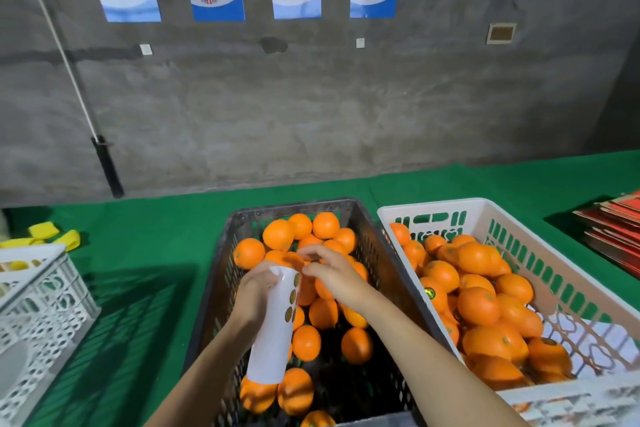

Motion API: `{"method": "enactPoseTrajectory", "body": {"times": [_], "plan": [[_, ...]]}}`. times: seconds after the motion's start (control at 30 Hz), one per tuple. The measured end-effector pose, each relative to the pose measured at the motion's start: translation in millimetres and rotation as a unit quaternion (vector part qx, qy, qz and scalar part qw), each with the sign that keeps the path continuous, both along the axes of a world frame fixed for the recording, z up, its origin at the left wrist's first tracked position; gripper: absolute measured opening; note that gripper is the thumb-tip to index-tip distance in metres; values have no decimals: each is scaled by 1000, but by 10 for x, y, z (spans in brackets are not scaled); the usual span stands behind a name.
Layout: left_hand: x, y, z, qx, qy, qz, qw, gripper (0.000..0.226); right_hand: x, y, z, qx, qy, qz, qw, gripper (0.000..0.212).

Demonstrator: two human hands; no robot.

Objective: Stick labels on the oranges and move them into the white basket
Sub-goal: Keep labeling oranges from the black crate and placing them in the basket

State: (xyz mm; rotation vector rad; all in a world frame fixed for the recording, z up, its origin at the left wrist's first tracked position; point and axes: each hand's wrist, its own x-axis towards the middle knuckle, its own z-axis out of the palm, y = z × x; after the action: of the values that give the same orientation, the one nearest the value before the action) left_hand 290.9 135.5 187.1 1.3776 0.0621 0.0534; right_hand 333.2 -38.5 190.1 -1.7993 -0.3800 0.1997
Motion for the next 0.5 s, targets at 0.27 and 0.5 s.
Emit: {"method": "enactPoseTrajectory", "body": {"times": [0.27, 0.5], "plan": [[-1, 24, -46, 235, -37, 98, 966, 19, -34, -19, 48, -64, 37, 71, 995, 17], [1, 34, -45, 517, -151, 219, 814, 20, -19, -54, 38, 15, 47, -43, 998, 31]]}}
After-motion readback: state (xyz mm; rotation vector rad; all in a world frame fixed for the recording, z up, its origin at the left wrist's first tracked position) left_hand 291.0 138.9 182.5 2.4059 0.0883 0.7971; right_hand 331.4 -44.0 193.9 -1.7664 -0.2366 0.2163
